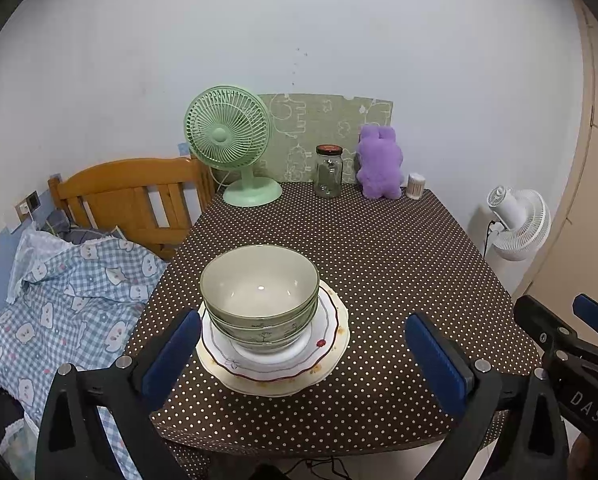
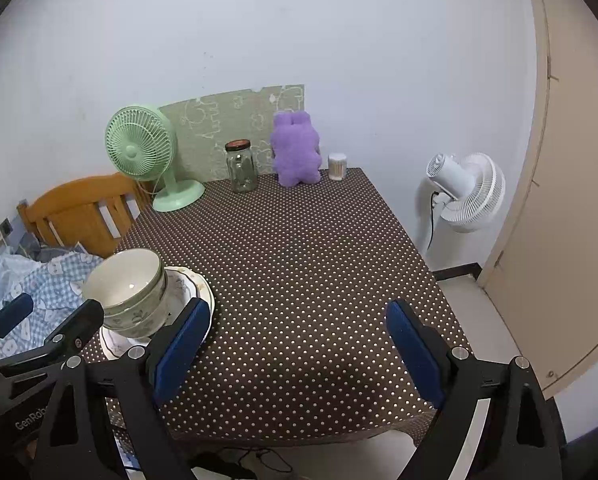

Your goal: Organize plates and bowls

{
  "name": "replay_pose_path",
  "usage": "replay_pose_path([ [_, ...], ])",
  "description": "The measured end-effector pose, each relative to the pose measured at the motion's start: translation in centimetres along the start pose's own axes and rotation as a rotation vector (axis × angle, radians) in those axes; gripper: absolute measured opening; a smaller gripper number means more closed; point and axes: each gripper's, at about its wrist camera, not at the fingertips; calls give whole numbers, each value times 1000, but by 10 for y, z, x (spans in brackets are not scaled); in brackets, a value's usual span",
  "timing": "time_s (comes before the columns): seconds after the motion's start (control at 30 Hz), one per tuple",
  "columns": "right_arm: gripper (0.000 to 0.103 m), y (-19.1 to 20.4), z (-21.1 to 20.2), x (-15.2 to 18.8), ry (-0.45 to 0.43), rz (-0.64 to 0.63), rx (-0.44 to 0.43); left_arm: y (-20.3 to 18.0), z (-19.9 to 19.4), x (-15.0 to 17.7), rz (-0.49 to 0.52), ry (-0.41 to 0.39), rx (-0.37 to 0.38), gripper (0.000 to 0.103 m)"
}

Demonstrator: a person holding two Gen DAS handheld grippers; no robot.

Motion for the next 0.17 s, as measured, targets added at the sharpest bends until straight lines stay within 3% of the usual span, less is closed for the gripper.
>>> replay_pose_path([
  [0.17, 92, -2, 1, 0, 5, 1, 1, -2, 0, 1, -1, 3, 3, 103],
])
Point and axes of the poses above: each gripper's, at about its wrist camera, not at the fingertips, and z roughly the way its jaws point, y to its left, x to its underside, and after that the axes turned 9 degrees about z, right-handed
